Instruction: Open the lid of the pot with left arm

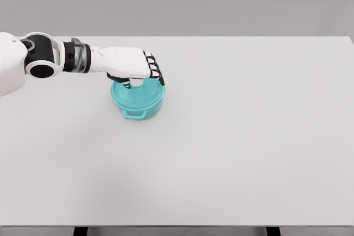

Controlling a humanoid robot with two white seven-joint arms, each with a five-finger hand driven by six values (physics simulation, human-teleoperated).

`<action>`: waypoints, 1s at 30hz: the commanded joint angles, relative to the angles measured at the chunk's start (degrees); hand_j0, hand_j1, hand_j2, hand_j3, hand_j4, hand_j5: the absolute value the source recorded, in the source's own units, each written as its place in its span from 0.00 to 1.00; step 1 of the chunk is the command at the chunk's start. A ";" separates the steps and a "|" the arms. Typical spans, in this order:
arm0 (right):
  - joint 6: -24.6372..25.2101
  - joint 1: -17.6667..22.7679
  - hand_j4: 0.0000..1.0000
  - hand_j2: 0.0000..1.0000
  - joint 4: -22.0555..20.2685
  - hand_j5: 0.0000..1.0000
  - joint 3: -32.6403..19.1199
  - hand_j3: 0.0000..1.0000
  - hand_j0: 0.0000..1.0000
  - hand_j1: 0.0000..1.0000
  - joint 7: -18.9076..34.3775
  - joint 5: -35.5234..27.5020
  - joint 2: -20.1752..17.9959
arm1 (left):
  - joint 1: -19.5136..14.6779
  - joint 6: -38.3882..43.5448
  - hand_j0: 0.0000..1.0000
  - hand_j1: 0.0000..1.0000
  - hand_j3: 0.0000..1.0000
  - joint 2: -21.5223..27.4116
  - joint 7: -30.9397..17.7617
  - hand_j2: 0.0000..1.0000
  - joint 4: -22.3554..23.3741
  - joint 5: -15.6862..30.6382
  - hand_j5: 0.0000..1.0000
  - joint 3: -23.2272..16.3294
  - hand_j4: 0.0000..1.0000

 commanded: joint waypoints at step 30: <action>0.00 0.00 1.00 1.00 -0.01 1.00 -0.04 1.00 1.00 1.00 0.01 -0.02 0.00 | -0.44 -0.19 0.58 0.58 0.58 0.94 -0.22 0.58 -0.59 -0.49 0.58 -0.68 0.58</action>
